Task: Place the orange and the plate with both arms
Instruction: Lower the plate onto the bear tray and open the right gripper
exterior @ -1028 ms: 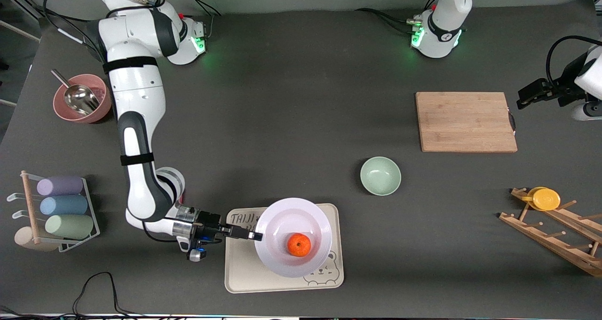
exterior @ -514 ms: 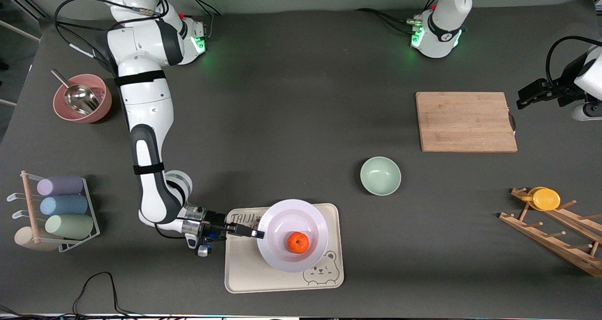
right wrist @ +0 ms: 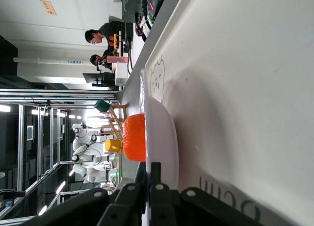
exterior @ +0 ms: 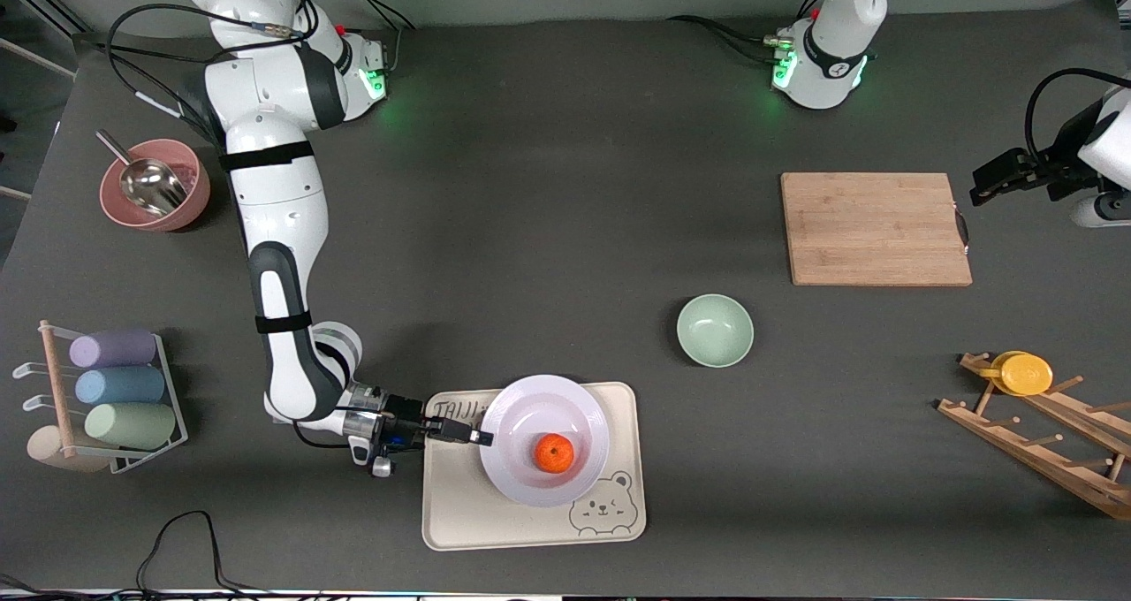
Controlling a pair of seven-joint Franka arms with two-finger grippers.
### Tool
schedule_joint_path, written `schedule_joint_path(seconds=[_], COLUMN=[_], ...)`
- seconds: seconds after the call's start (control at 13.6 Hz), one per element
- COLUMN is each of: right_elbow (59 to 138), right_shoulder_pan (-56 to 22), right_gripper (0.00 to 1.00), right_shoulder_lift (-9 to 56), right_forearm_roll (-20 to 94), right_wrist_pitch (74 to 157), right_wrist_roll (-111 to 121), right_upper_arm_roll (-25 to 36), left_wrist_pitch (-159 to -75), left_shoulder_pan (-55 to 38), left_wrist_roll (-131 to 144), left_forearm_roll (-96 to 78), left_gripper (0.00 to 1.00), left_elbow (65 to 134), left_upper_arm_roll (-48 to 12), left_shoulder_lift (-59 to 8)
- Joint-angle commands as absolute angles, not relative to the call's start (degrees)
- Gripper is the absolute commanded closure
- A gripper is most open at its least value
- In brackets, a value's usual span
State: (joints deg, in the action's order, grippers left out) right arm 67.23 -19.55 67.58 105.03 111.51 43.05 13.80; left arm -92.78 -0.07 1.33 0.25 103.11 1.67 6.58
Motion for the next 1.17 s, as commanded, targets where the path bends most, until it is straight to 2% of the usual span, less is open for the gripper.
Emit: schedule_joint_path(seconds=[0.0, 0.07, 0.29, 0.59, 0.73, 1.1], right_elbow=[67.2, 67.2, 67.2, 67.1, 67.1, 67.7], right_shoulder_pan=[-19.5, -19.6, -19.6, -19.5, -19.5, -17.6], right_gripper=[0.82, 0.61, 0.37, 0.26, 0.26, 0.25], right_shoulder_lift=[68.1, 68.1, 67.9, 67.6, 66.9, 60.9], right_forearm_roll=[106.5, 106.5, 106.3, 106.0, 105.2, 89.7], right_wrist_pitch=[110.8, 110.8, 110.8, 110.8, 110.8, 109.0], right_wrist_roll=[44.7, 44.8, 44.7, 43.9, 43.7, 35.3], right_upper_arm_roll=[13.6, 13.6, 13.6, 13.7, 14.0, 16.6], left_wrist_pitch=[-93.0, -93.1, -93.1, -93.0, -93.0, -93.2], left_shoulder_pan=[-0.1, -0.1, 0.0, 0.0, 0.0, 0.1], left_wrist_roll=[1.1, 1.1, 1.1, 1.1, 1.1, 1.1], left_forearm_roll=[-0.4, -0.4, -0.4, -0.4, -0.4, -0.4], left_gripper=[0.00, 0.00, 0.00, 0.00, 0.00, 0.00], left_elbow=[103.4, 103.4, 103.2, 103.2, 103.2, 103.1], left_upper_arm_roll=[1.7, 1.7, 1.7, 1.7, 1.7, 1.7], left_shoulder_lift=[6.8, 6.7, 6.6, 6.6, 6.6, 6.6])
